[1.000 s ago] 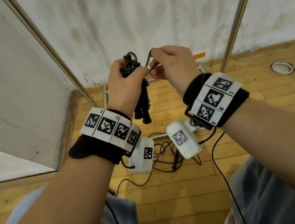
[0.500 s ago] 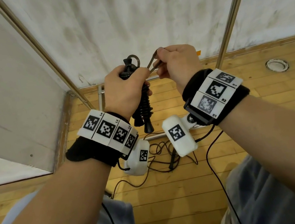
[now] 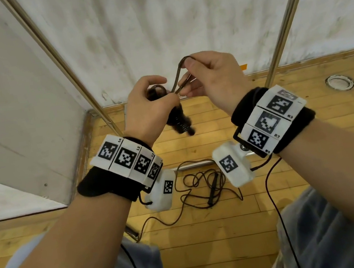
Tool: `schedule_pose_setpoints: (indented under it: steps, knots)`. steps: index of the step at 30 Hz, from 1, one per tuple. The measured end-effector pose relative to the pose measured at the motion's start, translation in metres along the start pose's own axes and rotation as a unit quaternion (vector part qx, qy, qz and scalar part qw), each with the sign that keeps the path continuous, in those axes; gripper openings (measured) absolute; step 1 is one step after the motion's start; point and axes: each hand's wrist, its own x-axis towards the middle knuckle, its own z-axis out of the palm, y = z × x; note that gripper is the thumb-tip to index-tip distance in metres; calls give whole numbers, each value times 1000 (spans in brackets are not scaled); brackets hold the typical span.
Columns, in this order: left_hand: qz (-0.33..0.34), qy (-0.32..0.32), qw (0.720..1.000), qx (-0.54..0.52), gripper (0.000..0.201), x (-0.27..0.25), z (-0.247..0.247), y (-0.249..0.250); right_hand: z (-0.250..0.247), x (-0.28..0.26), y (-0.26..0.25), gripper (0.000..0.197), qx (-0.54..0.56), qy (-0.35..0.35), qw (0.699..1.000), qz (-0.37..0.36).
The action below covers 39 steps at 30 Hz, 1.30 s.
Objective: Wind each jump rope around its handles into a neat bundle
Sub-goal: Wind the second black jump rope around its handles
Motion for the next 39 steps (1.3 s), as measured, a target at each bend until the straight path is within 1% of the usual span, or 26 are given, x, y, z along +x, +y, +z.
schedule_pose_setpoints:
  steps: [1,3,4,6,8,10,13,15,19,24,28,34,39]
  knots:
    - [11,-2,1000,16,24,0,1,3,1,0,-3,19,-21,2,999,-24]
    - [36,-7,998,43,9,-1,2,11,1,-1,-10,20,-60,5,996,-65]
    - [51,-11,997,58,8,-2,3,17,1,-2,-14,19,-68,10,995,-76]
    - [73,-16,994,82,17,0,3,28,-2,-2,-25,16,-57,22,995,-82]
    - [87,-1,991,99,19,4,0,45,-7,0,-40,13,-42,29,995,-85]
    - [110,17,989,99,18,8,-3,67,-9,2,-58,9,-45,19,995,-91]
    - [161,47,983,81,12,12,-5,106,-11,2,-91,10,-58,10,992,-109]
    - [190,59,977,73,9,14,-6,133,-13,4,-116,11,-51,30,989,-133]
    - [224,64,969,77,16,19,-7,189,-18,13,-170,16,-53,78,978,-186]
    - [281,69,953,90,20,35,-9,251,-31,28,-225,16,-63,96,970,-215]
    - [310,89,943,86,13,56,-4,288,-44,52,-262,16,-55,102,968,-224]
    - [326,124,933,85,21,100,9,336,-60,97,-308,20,-71,125,962,-233]
    - [328,160,928,82,10,136,14,369,-67,133,-338,22,-77,128,960,-237]
